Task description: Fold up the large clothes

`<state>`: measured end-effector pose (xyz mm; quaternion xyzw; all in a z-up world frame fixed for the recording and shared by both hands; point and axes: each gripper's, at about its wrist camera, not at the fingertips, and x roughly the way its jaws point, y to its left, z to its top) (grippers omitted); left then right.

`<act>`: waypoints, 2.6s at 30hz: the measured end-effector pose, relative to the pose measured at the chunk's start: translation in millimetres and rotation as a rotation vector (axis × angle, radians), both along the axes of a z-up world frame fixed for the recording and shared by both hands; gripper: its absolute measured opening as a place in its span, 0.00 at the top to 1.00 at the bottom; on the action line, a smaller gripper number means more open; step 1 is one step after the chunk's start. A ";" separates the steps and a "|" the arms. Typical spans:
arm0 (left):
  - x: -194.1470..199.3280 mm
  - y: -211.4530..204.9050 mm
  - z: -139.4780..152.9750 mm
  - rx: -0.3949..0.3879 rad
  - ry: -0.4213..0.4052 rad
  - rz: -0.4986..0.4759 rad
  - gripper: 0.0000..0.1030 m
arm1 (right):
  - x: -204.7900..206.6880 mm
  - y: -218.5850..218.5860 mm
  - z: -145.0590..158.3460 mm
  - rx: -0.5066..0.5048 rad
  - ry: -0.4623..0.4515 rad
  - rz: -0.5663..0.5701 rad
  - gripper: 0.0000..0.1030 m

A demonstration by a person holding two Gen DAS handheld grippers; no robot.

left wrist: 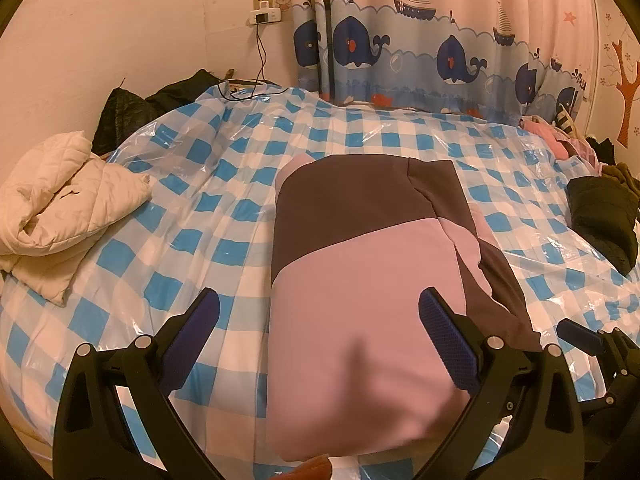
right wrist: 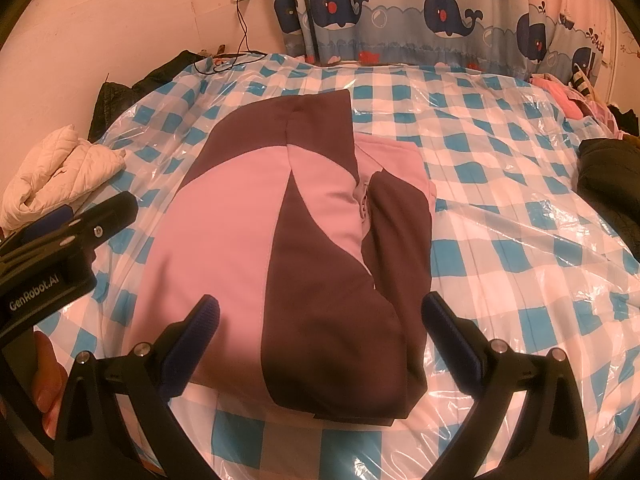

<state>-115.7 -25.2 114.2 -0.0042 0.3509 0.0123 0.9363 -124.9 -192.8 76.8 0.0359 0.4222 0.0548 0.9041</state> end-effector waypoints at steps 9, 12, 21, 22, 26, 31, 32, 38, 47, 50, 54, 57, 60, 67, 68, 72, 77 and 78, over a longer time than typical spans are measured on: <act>-0.6 0.8 0.0 0.000 -0.001 -0.001 0.07 | 0.5 -0.8 0.5 -0.001 -0.001 0.002 0.07; 2.1 -3.2 1.3 -0.001 -0.002 -0.002 0.07 | 0.6 -0.7 0.5 -0.001 -0.001 0.002 0.07; 1.1 -2.9 1.3 0.000 -0.002 0.000 0.07 | 0.2 -1.3 0.5 -0.001 -0.001 0.001 0.07; 0.4 -1.3 0.8 -0.001 -0.002 -0.001 0.07 | 0.4 -0.5 0.6 0.000 -0.001 0.001 0.07; 0.3 -1.3 0.6 -0.001 -0.002 0.000 0.07 | 0.3 -0.2 0.8 0.000 -0.002 0.001 0.07; 0.6 -2.0 0.5 -0.001 -0.002 -0.001 0.07 | 1.2 -0.1 1.1 0.000 -0.002 0.002 0.07; 0.2 -1.4 0.4 0.000 -0.002 0.000 0.07 | 0.8 -2.2 0.8 0.000 -0.002 0.002 0.07; 0.4 -2.5 0.2 0.000 -0.002 -0.001 0.07 | 0.9 -2.7 0.6 0.000 -0.002 0.002 0.07; 2.7 -7.0 0.1 -0.002 0.005 0.002 0.07 | 0.9 -3.8 -0.1 0.001 -0.002 0.002 0.07; 4.8 -11.5 -1.2 -0.012 0.014 -0.001 0.07 | 1.7 0.0 1.3 0.002 -0.001 0.001 0.07; 6.2 -12.0 -4.6 -0.024 0.022 -0.008 0.07 | 2.0 -1.6 0.9 0.002 -0.002 0.001 0.07; 15.1 -1.7 -15.3 -0.130 0.085 -0.048 0.07 | 1.7 -1.9 0.5 0.002 -0.001 0.001 0.07; 22.1 9.7 -26.4 -0.255 0.135 -0.070 0.07 | 2.3 0.1 1.1 0.004 0.000 0.001 0.07; 9.5 14.2 -20.3 -0.175 0.021 -0.010 0.08 | 1.8 -0.9 1.2 0.004 -0.001 -0.001 0.07; 8.4 11.3 -19.1 -0.146 0.010 -0.009 0.08 | 2.3 2.0 2.1 0.006 -0.002 -0.001 0.07; 4.3 0.3 -15.9 -0.074 -0.006 -0.020 0.09 | 2.4 2.1 3.0 0.007 -0.006 0.000 0.07; -1.4 -5.8 -7.7 0.037 -0.045 0.014 0.08 | 6.5 8.6 6.1 0.016 -0.022 -0.003 0.07; -1.4 -6.6 -6.8 0.042 -0.043 0.013 0.08 | 7.7 8.2 5.9 0.018 -0.028 -0.004 0.07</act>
